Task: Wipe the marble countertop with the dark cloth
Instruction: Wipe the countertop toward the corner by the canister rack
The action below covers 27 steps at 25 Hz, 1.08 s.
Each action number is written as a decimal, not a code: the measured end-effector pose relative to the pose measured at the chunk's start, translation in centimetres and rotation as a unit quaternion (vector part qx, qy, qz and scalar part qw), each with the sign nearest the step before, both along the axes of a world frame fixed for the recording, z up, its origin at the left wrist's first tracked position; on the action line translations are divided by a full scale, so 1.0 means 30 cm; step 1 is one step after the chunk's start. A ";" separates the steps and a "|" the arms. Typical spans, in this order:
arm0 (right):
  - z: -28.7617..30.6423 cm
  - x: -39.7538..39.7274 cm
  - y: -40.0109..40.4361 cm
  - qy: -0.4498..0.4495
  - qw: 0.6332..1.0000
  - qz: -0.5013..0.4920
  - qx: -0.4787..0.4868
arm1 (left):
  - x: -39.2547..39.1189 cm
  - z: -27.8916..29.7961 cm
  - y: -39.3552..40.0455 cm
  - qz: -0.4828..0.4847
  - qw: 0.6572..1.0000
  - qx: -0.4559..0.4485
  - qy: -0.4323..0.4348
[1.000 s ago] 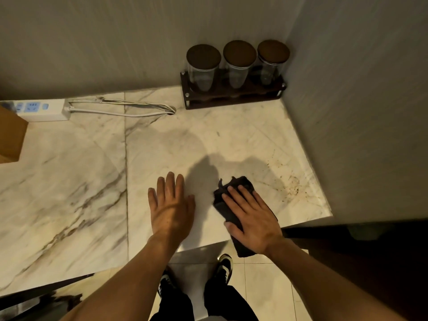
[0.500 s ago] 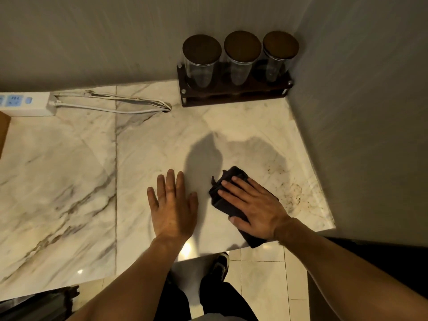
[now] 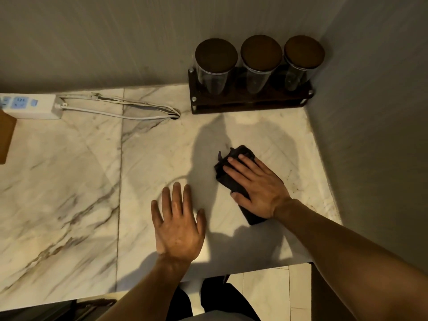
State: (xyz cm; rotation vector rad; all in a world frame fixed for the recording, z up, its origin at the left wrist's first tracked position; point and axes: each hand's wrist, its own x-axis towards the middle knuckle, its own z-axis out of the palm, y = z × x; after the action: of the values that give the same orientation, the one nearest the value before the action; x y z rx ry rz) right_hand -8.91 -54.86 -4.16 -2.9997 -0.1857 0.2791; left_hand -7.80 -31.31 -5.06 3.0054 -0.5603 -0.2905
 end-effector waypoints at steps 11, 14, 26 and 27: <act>-0.006 0.207 -0.064 -0.006 0.988 -0.156 0.017 | 0.001 -0.003 0.008 0.001 1.000 0.005 0.002; -0.012 0.252 -0.072 -0.012 0.975 -0.221 0.014 | 0.005 -0.006 0.006 0.000 1.000 0.002 -0.002; -0.017 0.281 0.010 -0.036 0.847 -0.526 0.065 | -0.002 -0.001 0.008 0.005 1.000 0.007 -0.002; -0.016 0.272 0.018 -0.037 0.843 -0.532 0.069 | -0.002 -0.002 0.008 0.007 1.000 0.008 -0.001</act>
State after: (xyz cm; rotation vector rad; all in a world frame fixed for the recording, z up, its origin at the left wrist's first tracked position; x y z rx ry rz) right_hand -0.75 -54.33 -4.65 -2.4718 1.3294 0.0116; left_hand -7.86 -31.06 -5.13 3.0237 -0.5384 -0.2934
